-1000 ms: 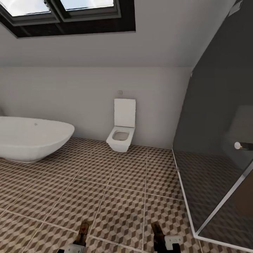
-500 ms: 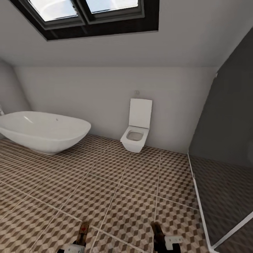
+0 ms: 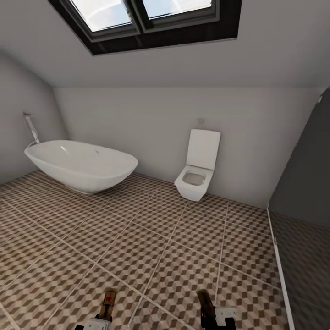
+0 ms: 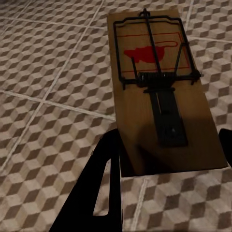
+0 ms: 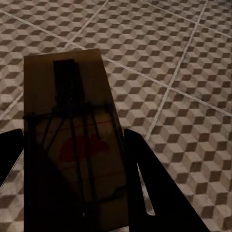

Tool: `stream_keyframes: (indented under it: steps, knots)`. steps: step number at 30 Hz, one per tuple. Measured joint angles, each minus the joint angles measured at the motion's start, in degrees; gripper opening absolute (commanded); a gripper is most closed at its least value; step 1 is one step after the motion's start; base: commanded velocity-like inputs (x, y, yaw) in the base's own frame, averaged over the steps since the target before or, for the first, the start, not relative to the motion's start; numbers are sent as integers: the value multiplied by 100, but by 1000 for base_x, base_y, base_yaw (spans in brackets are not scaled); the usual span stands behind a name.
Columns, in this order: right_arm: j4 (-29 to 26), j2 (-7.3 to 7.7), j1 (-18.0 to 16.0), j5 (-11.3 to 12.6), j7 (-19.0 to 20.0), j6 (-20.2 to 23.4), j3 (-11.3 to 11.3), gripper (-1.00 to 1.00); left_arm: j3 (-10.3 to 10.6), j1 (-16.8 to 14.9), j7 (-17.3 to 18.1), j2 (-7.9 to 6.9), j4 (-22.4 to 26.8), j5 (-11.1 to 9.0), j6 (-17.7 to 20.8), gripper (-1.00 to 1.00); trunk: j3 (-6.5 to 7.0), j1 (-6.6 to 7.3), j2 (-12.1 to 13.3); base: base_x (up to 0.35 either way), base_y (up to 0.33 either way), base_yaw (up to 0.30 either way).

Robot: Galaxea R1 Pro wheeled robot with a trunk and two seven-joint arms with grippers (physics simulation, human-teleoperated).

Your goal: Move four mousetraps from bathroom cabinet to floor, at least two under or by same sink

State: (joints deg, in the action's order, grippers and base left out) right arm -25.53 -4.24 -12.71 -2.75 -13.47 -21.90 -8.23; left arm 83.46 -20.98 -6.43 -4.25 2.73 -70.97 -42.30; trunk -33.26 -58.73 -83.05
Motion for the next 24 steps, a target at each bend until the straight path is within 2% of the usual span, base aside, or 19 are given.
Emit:
stream_keyframes:
  steps: [24]
  knots:
    - [9, 0, 0, 0, 7, 0, -1, -100, 0, 0, 0, 0, 0, 0, 0, -100, 0, 0, 0, 0, 0, 270]
